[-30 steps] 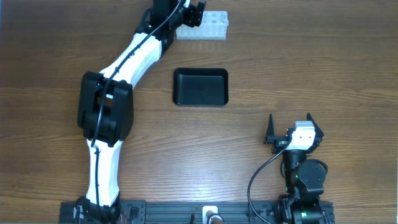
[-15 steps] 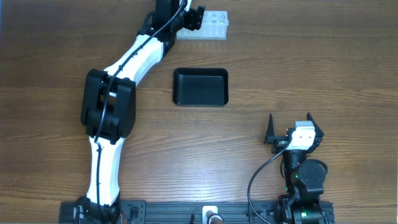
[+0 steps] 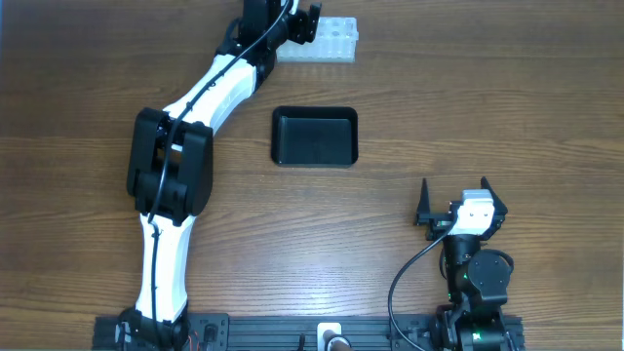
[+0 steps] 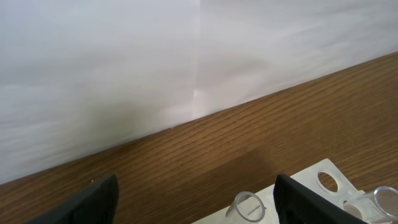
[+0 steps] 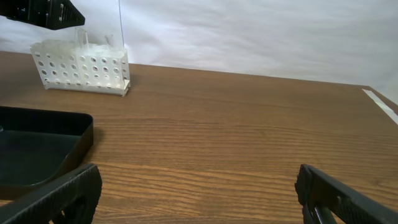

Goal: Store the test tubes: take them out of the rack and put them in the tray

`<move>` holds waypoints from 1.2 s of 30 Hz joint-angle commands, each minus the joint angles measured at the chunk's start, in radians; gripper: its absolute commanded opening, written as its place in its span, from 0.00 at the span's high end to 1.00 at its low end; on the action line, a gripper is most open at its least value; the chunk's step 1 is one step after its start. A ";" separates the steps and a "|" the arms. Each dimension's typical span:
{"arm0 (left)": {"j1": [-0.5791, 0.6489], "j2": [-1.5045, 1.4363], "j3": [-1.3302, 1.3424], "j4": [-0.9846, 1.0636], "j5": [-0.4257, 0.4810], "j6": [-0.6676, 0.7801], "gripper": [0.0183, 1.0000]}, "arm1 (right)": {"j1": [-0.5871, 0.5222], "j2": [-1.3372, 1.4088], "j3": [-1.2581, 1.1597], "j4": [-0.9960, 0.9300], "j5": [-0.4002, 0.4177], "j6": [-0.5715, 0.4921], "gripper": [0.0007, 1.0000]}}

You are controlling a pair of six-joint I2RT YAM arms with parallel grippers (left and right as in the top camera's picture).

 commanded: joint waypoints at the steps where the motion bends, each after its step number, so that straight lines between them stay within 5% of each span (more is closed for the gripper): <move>1: 0.005 0.016 0.005 -0.014 -0.009 -0.011 0.21 | -0.008 -0.010 -0.010 0.002 -0.009 -0.009 0.01; 17: -0.010 0.055 0.005 -0.007 -0.016 -0.007 0.21 | -0.007 -0.010 -0.010 0.002 -0.009 -0.009 0.01; 36: -0.025 0.063 0.005 0.008 -0.015 -0.007 0.61 | -0.007 -0.010 -0.010 0.002 -0.010 -0.009 0.01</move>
